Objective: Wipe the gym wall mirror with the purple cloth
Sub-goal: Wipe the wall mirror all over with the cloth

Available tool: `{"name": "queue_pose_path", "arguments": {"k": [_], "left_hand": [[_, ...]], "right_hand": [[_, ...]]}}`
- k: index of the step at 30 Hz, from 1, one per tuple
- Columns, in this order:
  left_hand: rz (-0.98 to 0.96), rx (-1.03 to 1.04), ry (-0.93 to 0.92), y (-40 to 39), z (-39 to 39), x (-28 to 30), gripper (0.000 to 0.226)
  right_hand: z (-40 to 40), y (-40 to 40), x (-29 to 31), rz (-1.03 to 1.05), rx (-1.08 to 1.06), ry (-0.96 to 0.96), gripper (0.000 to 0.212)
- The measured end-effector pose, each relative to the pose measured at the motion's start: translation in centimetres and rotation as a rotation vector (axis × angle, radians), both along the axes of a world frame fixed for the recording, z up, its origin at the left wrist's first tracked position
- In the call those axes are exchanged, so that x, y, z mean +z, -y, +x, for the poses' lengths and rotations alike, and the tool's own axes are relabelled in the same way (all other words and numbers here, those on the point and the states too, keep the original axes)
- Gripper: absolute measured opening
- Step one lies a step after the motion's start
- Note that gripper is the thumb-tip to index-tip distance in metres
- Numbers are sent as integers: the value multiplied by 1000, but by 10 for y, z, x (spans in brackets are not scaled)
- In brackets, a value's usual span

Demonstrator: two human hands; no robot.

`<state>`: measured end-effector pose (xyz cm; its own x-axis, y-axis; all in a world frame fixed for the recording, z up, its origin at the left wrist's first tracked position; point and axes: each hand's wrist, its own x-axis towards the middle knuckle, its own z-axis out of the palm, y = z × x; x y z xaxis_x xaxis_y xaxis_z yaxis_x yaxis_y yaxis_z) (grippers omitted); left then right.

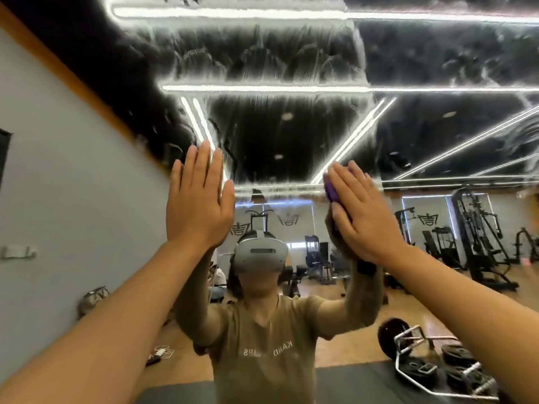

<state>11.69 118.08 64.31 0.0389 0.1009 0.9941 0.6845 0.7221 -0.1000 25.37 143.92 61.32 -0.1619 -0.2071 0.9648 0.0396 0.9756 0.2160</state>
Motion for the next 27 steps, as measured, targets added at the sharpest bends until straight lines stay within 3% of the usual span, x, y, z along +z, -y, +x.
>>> {"name": "queue_pose_path", "arguments": {"k": [6,13,16,22,27], "left_hand": [[6,-16,-27,-1,-1,3,67],[-1,-11,-35,-1,-3,3,66],[5,-7,-34,-1,-3,3,66],[-36,-30,-31,3,-5,2,68],[-36,-46,-66,4,-7,2,69]], "right_hand": [[0,7,60,-148,-29,-93,64],[2,12,-92,-18,8,-25,61],[4,8,-121,58,-25,16,60],[5,0,-96,152,-67,52,60],[-4,9,-14,10,-53,-27,60]]}}
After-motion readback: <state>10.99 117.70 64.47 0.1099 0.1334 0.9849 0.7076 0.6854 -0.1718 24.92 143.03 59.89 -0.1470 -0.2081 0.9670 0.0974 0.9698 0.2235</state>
